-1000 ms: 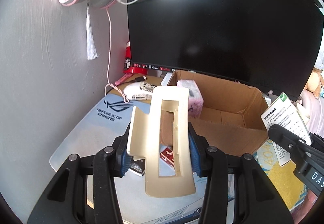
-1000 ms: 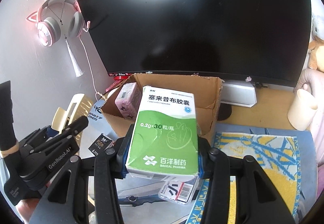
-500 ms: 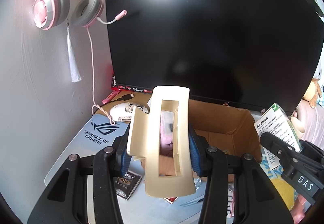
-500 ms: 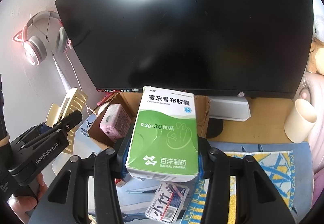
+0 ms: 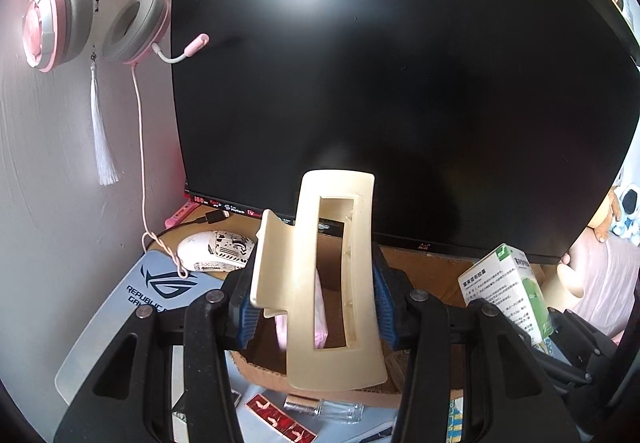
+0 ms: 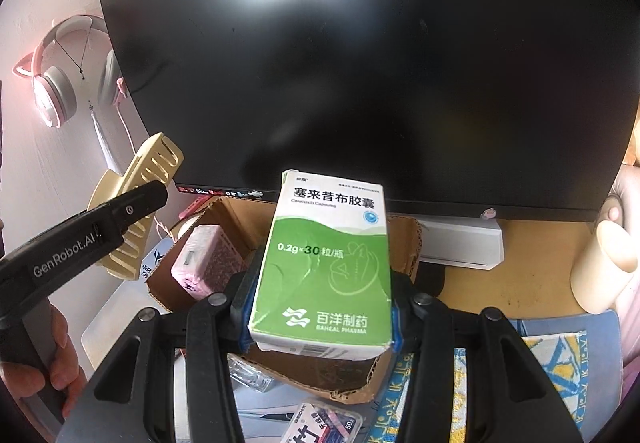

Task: Organize objects
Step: 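Carry the cream holder and green medicine box toward the cardboard box with both tools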

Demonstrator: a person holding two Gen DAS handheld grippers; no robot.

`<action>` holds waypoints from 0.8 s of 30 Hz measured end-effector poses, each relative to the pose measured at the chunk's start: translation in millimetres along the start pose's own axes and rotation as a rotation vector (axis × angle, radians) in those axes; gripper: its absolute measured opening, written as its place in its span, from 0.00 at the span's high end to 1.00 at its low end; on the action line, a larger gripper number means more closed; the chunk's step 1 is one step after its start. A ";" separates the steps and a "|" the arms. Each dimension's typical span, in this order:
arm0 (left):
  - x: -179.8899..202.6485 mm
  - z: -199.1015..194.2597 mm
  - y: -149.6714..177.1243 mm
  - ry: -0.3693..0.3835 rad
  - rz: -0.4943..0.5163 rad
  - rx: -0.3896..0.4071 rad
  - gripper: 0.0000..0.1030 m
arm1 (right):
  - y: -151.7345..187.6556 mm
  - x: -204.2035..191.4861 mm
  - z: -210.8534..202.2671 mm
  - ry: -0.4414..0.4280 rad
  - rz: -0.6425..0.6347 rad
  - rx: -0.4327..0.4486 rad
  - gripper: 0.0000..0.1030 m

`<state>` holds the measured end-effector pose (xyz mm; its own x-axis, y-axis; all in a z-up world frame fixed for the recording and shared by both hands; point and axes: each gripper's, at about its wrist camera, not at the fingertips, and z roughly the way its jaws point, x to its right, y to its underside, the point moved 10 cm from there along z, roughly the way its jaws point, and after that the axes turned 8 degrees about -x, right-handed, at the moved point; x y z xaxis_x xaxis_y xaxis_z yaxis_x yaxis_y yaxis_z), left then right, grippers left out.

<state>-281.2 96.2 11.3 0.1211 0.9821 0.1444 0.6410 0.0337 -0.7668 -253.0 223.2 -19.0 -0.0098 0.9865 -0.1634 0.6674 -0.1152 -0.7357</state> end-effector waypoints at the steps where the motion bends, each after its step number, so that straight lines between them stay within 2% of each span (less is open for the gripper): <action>1: 1.7 2.7 0.3 -0.004 0.008 -0.001 0.55 | 1.4 0.3 2.5 0.000 0.000 -0.005 0.50; 5: 7.2 13.4 5.3 -0.036 0.031 -0.020 0.55 | 5.4 0.4 10.1 0.013 -0.003 -0.011 0.50; 10: 14.3 23.8 8.8 -0.016 0.024 -0.044 0.55 | 10.0 -6.5 16.9 -0.052 0.002 -0.036 0.50; 13: 18.8 26.2 12.9 -0.018 0.034 -0.053 0.55 | 11.9 -8.1 17.8 -0.043 -0.009 -0.030 0.50; 18: 20.6 34.7 17.3 0.014 0.015 -0.080 0.55 | 13.7 -9.9 17.6 -0.037 -0.012 -0.026 0.50; 24: 34.8 30.7 19.2 0.079 0.035 -0.075 0.55 | 10.1 -15.0 17.9 -0.026 -0.026 0.000 0.49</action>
<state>-287.9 136.8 -17.5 0.2018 0.9647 0.1691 0.6900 -0.0175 -0.7236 -259.4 205.2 -35.7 -0.0463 0.9859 -0.1610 0.6665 -0.0896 -0.7401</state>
